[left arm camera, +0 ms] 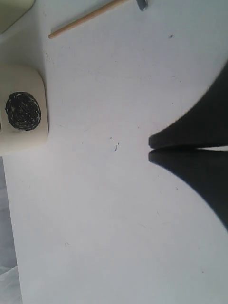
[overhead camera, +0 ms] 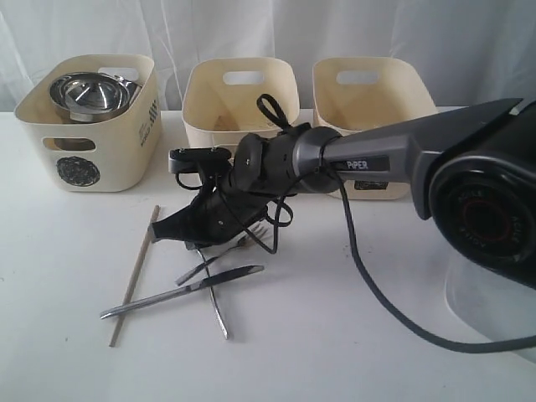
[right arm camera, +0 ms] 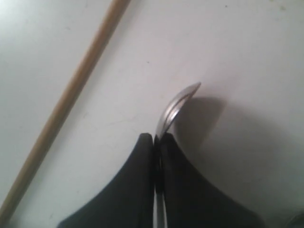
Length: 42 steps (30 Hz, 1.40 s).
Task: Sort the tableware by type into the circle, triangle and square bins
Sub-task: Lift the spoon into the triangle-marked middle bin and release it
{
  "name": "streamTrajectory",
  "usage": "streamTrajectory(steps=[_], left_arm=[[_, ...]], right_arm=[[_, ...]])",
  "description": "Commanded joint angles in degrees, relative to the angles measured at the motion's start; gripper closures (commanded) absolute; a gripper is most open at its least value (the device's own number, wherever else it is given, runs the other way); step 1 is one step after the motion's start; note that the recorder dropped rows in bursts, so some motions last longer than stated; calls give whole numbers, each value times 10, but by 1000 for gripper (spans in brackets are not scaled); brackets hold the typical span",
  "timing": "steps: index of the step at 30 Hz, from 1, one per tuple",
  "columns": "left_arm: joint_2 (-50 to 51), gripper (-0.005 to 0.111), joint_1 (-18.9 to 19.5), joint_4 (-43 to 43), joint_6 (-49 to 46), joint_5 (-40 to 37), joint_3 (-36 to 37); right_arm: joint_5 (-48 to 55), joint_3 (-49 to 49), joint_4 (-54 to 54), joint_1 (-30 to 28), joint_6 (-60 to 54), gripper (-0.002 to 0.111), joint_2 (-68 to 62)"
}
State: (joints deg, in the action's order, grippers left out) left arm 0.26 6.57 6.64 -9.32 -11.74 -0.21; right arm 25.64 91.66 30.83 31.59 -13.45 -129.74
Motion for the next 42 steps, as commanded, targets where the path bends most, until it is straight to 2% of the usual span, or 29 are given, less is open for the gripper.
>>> streamTrajectory(steps=[1, 9, 19, 22, 28, 34, 38, 42], left_arm=[[-3, 107, 0, 3, -1, 2, 2], [-3, 107, 0, 3, -1, 2, 2], [-3, 107, 0, 3, -1, 2, 2], [-3, 107, 0, 3, -1, 2, 2], [-3, 107, 0, 3, -1, 2, 2], [-3, 107, 0, 3, -1, 2, 2], [-3, 107, 0, 3, -1, 2, 2], [-3, 107, 0, 3, -1, 2, 2]], right_arm=[[-6, -3, -23, -2, -3, 108, 24], [-46, -3, -23, -2, -57, 108, 64], [-49, -3, -22, -1, -58, 108, 141], [-77, -3, -23, -1, -61, 108, 171], [-243, -3, -23, -1, -179, 108, 201], [-317, -3, -24, -1, -276, 108, 192], [-419, -3, -24, -1, -316, 108, 167], [-517, -3, -81, -1, -343, 108, 132]])
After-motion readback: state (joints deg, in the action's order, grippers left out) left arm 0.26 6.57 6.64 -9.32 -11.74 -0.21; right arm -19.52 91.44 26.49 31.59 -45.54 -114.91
